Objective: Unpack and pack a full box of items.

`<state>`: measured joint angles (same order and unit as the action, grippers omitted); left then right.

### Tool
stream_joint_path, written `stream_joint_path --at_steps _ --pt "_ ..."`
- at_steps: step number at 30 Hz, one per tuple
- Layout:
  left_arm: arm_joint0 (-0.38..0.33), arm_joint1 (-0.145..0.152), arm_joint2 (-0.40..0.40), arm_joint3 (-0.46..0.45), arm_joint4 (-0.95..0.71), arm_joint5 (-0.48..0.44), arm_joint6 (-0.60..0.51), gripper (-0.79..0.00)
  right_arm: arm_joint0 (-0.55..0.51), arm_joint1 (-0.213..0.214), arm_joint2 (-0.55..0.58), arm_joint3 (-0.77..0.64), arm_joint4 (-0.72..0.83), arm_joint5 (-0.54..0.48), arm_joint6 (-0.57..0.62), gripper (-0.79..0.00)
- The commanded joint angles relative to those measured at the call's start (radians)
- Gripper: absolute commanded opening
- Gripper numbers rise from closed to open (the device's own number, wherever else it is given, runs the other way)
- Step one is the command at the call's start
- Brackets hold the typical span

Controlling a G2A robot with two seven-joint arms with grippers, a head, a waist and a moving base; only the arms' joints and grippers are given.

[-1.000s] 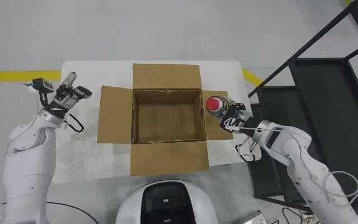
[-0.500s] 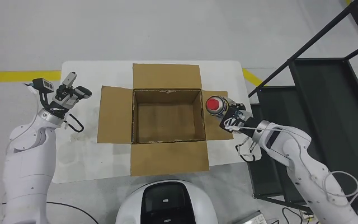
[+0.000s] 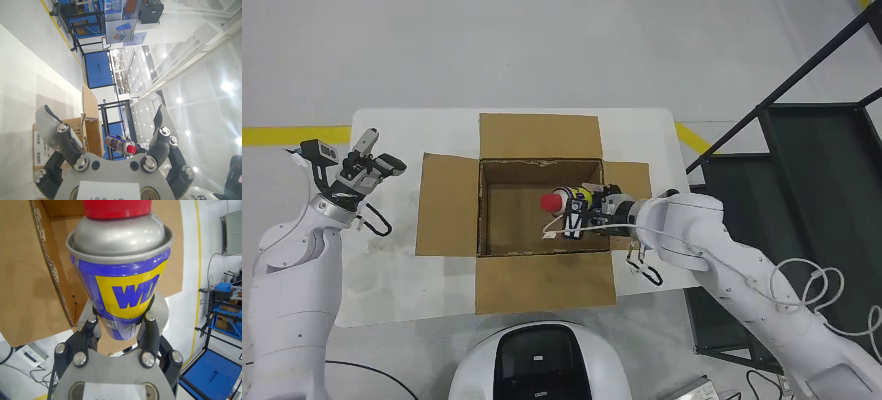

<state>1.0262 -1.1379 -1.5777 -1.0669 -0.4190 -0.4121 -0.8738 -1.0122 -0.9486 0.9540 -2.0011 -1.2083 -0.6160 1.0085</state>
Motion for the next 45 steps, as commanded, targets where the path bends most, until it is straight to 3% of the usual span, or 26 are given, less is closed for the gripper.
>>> stream_joint_path --at_steps 1,8,19,23,25,27,31,32,39,45 --pt "0.000 0.000 0.000 0.000 0.000 0.000 0.000 0.000 0.098 -0.028 -0.098 0.055 0.038 0.023 0.052 -0.785" --pt "0.000 0.000 0.000 0.000 0.000 0.000 0.000 0.000 0.310 -0.132 -0.315 0.301 0.149 0.118 0.137 -0.785" --pt "0.000 0.000 0.000 0.000 0.000 0.000 0.000 0.000 0.443 -0.258 -0.497 0.606 0.229 0.133 0.146 -0.785" --pt "0.000 0.000 0.000 0.000 0.000 0.000 0.000 0.000 0.464 -0.292 -0.535 0.681 0.240 0.119 0.141 -0.502" --pt "0.000 0.000 0.000 0.000 0.000 0.000 0.000 0.000 0.471 -0.308 -0.553 0.708 0.248 0.108 0.143 -0.425" --pt "0.000 0.000 0.000 0.000 0.000 0.000 0.000 0.000 0.474 -0.323 -0.568 0.731 0.254 0.098 0.142 -0.400" --pt "0.000 0.000 0.000 0.000 0.000 0.000 0.000 0.000 0.480 -0.344 -0.581 0.768 0.263 0.087 0.129 -0.052" --pt "0.000 0.000 0.000 0.000 0.000 0.000 0.000 0.000 0.480 -0.347 -0.581 0.774 0.267 0.083 0.125 0.000" --pt "0.000 0.000 0.000 0.000 0.000 0.000 0.000 0.000 0.468 -0.332 -0.518 0.736 0.292 0.059 0.057 0.000" --pt "0.000 0.000 0.000 0.000 0.000 0.000 0.000 0.000 0.361 -0.239 -0.328 0.561 0.262 -0.045 -0.145 0.000"
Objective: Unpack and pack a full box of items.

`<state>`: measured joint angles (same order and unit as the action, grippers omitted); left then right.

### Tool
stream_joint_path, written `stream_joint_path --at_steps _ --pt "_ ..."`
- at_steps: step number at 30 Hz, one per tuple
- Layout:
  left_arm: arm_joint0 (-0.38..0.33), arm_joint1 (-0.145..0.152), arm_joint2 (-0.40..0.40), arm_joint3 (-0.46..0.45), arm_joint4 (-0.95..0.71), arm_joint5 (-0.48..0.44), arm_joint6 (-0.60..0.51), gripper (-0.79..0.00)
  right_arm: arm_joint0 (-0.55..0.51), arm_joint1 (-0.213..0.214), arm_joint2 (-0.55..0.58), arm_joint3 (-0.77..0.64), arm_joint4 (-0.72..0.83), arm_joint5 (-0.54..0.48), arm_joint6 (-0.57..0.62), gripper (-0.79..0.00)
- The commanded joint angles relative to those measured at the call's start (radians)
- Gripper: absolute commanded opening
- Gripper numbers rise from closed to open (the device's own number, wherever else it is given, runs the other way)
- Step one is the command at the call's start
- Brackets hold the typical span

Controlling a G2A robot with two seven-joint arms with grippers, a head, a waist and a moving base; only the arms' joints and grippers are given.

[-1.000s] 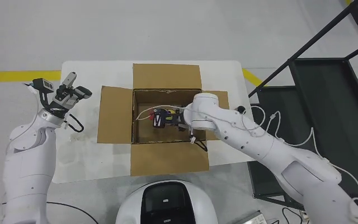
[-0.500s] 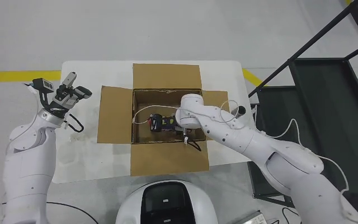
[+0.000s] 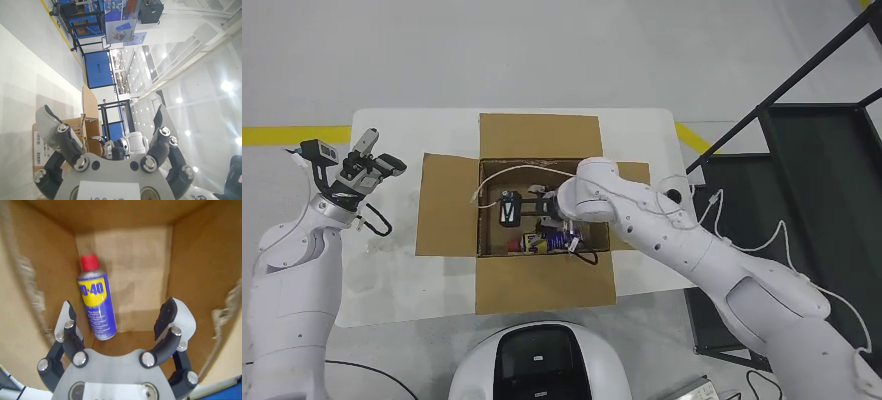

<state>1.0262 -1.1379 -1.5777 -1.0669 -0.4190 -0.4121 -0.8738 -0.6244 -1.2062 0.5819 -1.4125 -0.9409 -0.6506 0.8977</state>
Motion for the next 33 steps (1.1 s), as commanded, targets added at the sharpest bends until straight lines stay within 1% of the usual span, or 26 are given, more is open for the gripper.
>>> stream_joint_path --at_steps 1,5,8,10,15,19,22,24,33 --pt "0.000 0.000 0.000 0.000 0.000 0.000 0.000 0.000 -0.058 0.038 0.089 -0.060 -0.008 -0.027 -0.065 0.000" --pt "0.000 0.000 0.000 0.000 0.000 0.000 0.000 0.000 -0.209 0.112 0.288 -0.187 -0.028 -0.089 -0.163 0.000" --pt "0.000 0.000 0.000 0.000 0.000 0.000 0.000 0.000 -0.338 0.157 0.431 -0.270 -0.034 -0.136 -0.221 0.000" --pt "0.000 0.000 0.000 0.000 0.000 0.000 0.000 0.000 -0.421 0.184 0.528 -0.306 -0.038 -0.193 -0.262 0.000" --pt "0.000 0.000 0.000 0.000 0.000 0.000 0.000 0.000 -0.631 0.232 0.764 -0.360 -0.076 -0.268 -0.397 0.000" --pt "0.000 0.000 0.000 0.000 0.000 0.000 0.000 0.000 -0.785 0.253 0.917 -0.375 -0.129 -0.297 -0.527 0.000" --pt "0.000 0.000 0.000 0.000 0.000 0.000 0.000 0.000 -0.862 0.259 0.982 -0.391 -0.172 -0.301 -0.599 0.000" --pt "0.000 0.000 0.000 0.000 0.000 0.000 0.000 0.000 -0.885 0.262 1.003 -0.403 -0.198 -0.299 -0.625 0.000" --pt "0.000 0.000 0.000 0.000 0.000 0.000 0.000 0.000 -0.885 0.262 1.003 -0.403 -0.198 -0.299 -0.625 0.000"
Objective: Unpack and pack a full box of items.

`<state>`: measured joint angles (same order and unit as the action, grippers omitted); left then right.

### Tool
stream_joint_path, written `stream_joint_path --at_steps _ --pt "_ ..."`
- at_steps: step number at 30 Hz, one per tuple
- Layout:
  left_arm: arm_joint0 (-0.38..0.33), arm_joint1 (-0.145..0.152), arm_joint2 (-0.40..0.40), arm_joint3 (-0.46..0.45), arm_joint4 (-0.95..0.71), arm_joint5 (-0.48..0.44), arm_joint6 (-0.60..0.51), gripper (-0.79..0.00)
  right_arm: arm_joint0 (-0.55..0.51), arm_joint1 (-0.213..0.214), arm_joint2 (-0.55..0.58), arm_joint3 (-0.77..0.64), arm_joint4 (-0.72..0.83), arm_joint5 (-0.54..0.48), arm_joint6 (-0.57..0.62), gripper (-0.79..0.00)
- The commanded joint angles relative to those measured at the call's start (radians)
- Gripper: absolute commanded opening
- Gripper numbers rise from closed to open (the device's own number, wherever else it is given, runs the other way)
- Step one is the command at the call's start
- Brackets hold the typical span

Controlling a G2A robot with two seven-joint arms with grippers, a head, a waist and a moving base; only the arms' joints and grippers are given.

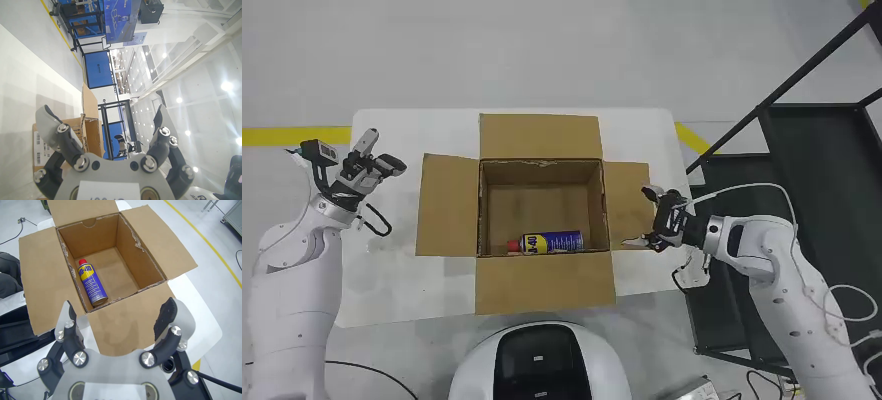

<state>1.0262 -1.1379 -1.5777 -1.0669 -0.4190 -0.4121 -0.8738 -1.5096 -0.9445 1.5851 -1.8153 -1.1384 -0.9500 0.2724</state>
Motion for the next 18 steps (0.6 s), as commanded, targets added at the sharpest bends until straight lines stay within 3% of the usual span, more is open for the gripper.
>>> stream_joint_path --at_steps 1,10,18 --pt "0.000 0.000 0.000 0.000 0.000 0.000 0.000 0.000 0.000 0.000 0.000 0.000 0.000 0.000 0.000 0.000" --pt "0.000 0.000 0.000 0.000 0.000 0.000 0.000 0.000 -0.016 0.002 0.044 0.034 0.016 0.047 -0.017 0.000" --pt "0.000 0.000 0.000 0.000 0.000 0.000 0.000 0.000 -0.077 0.014 0.166 0.249 0.036 0.040 -0.077 0.000"
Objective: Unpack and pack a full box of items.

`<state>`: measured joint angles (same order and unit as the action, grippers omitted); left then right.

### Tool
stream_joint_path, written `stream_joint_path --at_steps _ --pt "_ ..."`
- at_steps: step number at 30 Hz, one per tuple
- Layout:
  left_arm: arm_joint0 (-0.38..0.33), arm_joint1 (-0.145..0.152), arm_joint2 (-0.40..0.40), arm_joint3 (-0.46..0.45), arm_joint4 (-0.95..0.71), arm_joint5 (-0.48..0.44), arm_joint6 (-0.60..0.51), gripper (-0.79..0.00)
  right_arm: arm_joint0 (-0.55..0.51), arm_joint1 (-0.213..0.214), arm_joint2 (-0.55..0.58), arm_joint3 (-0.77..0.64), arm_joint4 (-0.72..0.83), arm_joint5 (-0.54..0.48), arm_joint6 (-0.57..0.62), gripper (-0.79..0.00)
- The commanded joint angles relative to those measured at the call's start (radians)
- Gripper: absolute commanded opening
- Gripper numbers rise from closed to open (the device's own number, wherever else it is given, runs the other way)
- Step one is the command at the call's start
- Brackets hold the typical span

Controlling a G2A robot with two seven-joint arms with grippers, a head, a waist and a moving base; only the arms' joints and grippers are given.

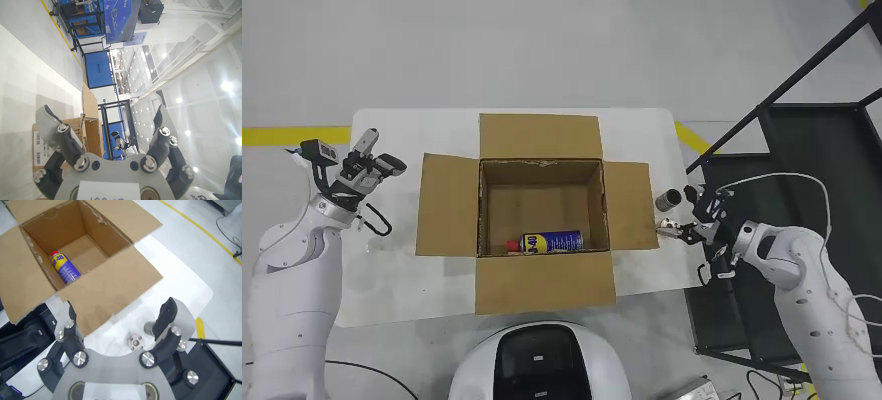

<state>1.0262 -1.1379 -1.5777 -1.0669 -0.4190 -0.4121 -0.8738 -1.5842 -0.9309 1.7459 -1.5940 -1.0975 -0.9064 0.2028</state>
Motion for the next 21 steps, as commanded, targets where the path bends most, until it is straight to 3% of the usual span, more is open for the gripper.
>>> stream_joint_path --at_steps 1,6,21 --pt "0.000 0.000 0.000 0.000 0.000 0.000 0.000 0.000 -0.006 0.001 0.010 0.056 -0.005 -0.009 -0.021 0.000" --pt "0.000 0.000 0.000 0.000 0.000 0.000 0.000 0.000 -0.005 0.000 -0.008 0.139 -0.051 0.004 -0.068 0.000" --pt "0.000 0.000 0.000 0.000 0.000 0.000 0.000 0.000 -0.001 0.000 -0.013 0.145 -0.069 0.021 -0.067 0.000"
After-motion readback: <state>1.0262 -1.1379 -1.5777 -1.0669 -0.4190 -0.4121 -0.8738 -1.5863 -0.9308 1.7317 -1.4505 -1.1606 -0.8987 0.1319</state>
